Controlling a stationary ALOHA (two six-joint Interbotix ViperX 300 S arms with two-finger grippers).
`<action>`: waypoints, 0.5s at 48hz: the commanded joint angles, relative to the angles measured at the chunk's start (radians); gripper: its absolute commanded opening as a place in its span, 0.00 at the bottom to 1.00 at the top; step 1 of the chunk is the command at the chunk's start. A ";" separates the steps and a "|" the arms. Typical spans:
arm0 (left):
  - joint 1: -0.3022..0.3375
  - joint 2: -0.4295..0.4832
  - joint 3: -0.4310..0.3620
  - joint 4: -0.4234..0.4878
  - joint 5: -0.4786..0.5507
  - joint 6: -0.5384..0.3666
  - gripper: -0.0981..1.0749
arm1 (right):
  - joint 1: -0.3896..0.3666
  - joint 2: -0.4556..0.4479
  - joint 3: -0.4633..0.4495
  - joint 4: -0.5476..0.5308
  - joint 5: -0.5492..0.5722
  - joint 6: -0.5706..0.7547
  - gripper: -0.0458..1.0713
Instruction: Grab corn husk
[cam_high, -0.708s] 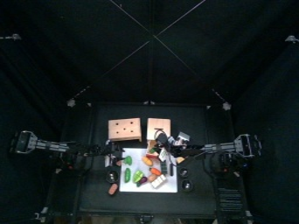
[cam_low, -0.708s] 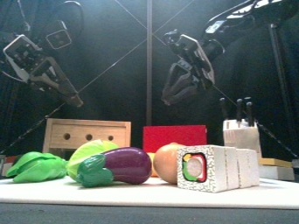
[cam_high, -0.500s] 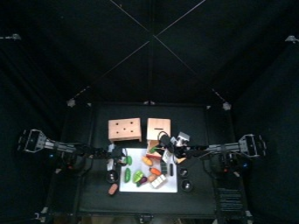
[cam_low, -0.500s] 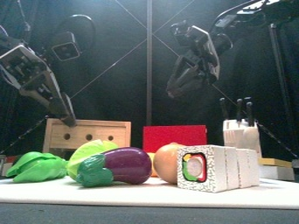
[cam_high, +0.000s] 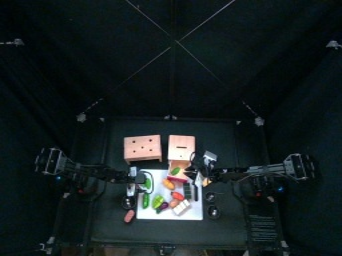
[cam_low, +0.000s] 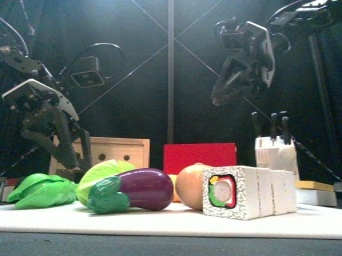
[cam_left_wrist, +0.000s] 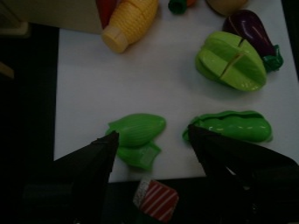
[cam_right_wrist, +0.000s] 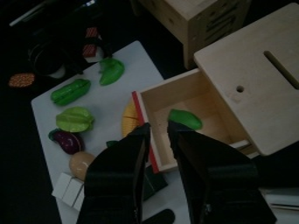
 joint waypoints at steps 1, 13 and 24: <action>0.020 0.041 -0.046 0.026 -0.018 0.000 0.92 | -0.002 -0.025 -0.006 0.011 -0.006 0.002 0.64; 0.037 0.140 -0.084 0.066 -0.011 0.000 0.92 | -0.002 -0.012 0.002 0.034 -0.006 0.002 0.64; 0.052 0.167 -0.084 0.095 0.012 0.000 0.92 | -0.002 -0.005 0.002 0.037 -0.006 0.002 0.63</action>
